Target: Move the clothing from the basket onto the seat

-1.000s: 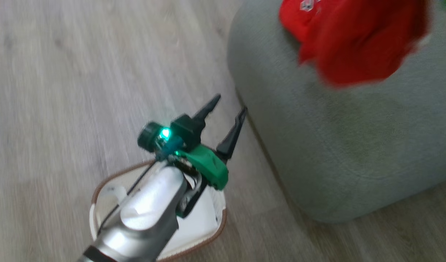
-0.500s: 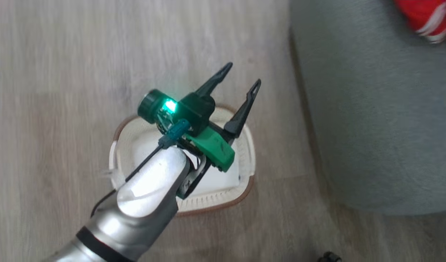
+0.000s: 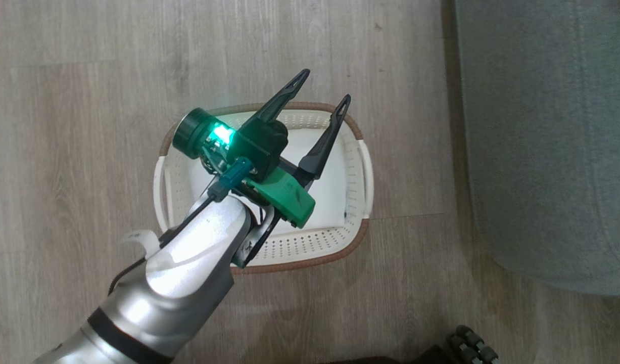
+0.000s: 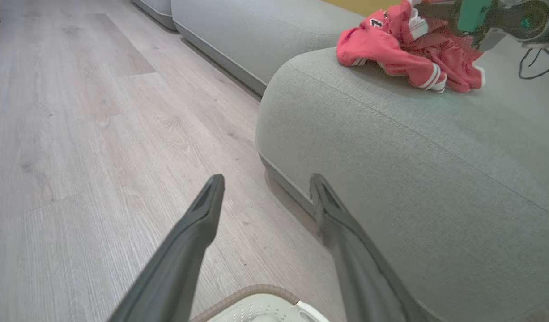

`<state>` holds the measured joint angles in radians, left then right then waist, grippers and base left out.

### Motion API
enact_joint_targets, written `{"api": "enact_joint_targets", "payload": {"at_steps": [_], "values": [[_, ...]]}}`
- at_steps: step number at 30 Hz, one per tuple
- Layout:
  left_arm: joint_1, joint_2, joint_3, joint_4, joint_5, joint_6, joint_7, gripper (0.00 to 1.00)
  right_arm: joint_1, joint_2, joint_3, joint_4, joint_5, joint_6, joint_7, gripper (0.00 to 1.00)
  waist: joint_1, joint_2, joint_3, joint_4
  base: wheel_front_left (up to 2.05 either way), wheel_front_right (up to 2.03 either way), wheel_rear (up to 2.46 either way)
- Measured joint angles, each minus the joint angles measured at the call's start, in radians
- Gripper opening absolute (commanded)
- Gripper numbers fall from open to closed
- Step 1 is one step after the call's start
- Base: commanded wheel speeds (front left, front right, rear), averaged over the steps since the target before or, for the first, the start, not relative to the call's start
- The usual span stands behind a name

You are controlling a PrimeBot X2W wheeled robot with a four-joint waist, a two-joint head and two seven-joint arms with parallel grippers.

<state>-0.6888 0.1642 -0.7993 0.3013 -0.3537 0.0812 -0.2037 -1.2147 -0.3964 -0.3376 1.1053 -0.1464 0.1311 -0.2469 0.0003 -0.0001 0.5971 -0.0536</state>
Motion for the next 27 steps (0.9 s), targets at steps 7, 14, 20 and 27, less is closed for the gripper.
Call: {"api": "enact_joint_targets", "payload": {"at_steps": [7, 14, 20, 27], "values": [[-0.001, -0.002, -0.002, -0.009, -0.001, 0.000, -0.002, 1.00, 0.051, 0.042, 0.033, -0.015, -0.031, 0.000, -0.002, 1.00, -0.0002, 0.0000, -0.031, -0.035, 0.00, 0.00, 0.00], [0.006, -0.010, 0.007, 0.001, -0.031, 0.011, -0.024, 1.00, 0.145, 0.060, 0.151, -0.154, 0.063, 0.000, -0.006, 1.00, -0.0003, 0.0001, -0.107, -0.055, 0.00, 0.00, 0.00], [0.086, -0.021, 0.050, 0.011, -0.084, 0.022, -0.037, 1.00, 0.247, 0.054, 0.264, -0.262, 0.168, 0.000, -0.006, 1.00, -0.0003, 0.0001, -0.206, -0.057, 0.00, 0.00, 0.00], [0.199, -0.017, 0.136, 0.007, -0.116, 0.068, -0.046, 1.00, 0.367, 0.052, 0.335, -0.400, 0.271, 0.000, -0.006, 1.00, -0.0003, 0.0001, -0.338, -0.039, 0.00, 0.00, 0.00]]}}
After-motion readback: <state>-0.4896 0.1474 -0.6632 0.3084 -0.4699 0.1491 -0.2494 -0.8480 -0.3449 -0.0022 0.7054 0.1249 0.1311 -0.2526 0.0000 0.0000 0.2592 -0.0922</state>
